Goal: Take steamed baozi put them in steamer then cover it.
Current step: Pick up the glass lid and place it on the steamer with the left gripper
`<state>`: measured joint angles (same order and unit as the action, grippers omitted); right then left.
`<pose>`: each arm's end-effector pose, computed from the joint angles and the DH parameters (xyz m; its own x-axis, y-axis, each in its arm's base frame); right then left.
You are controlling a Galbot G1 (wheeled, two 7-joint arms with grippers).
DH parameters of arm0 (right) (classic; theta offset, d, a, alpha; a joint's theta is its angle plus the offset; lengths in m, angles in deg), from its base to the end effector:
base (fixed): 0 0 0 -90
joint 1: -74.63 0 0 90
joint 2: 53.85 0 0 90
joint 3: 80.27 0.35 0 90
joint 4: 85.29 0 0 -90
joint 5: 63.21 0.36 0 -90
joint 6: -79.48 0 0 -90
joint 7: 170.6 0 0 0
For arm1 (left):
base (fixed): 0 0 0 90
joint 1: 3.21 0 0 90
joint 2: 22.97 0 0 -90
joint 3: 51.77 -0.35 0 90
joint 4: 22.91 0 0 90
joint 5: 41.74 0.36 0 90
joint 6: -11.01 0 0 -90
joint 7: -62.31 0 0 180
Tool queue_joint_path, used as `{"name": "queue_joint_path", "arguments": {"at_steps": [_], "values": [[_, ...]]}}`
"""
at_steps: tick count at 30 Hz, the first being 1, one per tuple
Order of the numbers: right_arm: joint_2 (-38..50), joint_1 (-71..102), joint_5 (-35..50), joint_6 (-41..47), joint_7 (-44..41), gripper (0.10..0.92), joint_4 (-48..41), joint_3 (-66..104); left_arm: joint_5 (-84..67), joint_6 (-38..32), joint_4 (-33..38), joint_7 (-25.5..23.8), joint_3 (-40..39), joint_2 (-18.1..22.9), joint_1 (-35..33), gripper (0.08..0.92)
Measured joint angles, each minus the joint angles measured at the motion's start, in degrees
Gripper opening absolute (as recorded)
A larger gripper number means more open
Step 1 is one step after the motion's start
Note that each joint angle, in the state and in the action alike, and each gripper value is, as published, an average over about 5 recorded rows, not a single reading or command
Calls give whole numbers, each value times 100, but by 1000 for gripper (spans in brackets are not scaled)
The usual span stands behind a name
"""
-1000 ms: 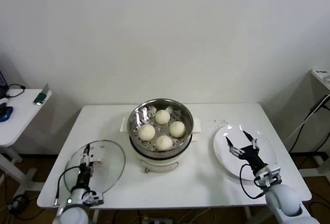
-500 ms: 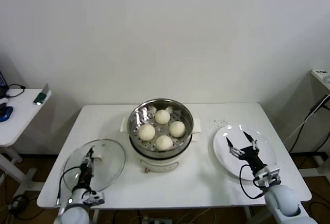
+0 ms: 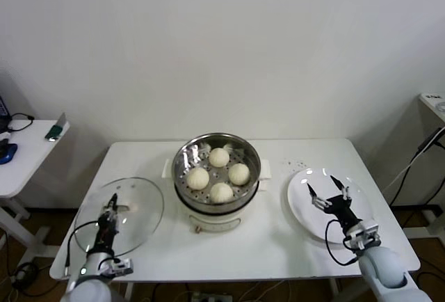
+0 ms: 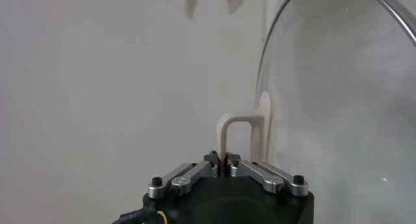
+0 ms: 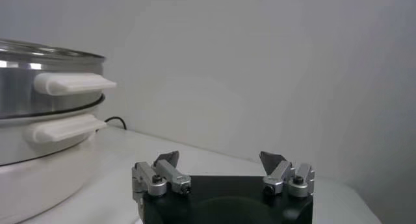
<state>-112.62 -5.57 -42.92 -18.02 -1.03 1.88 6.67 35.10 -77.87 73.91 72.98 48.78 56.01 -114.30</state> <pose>0.2986 -0.1743 -0.3808 -0.9646 -0.2217 0.1431 -0.2435 0.9569 -0.1583 0.2239 0.1230 -0.3962 -0.9843 -0.1746 0.0250 0.0287 -0.0185 0.9994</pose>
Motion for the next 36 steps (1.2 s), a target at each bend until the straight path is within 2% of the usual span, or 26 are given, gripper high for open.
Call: {"name": "queue_joint_path", "arguments": {"at_steps": [13, 21, 29, 36], "values": [[64, -228, -51, 12, 19, 823, -172, -192, -445, 830, 1593, -265, 71, -633, -715, 143], [88, -411, -116, 20, 41, 823, -320, -336, -900, 1418, 2274, -428, -174, -1288, -762, 143], [44, -629, -191, 22, 79, 823, -481, -469, -1369, 2126, 2571, -757, -936, -2221, -349, 143], [-23, -777, -265, 16, 81, 823, -609, -513, -1267, 2796, 2573, -1350, -1922, -2485, 505, 143]]}}
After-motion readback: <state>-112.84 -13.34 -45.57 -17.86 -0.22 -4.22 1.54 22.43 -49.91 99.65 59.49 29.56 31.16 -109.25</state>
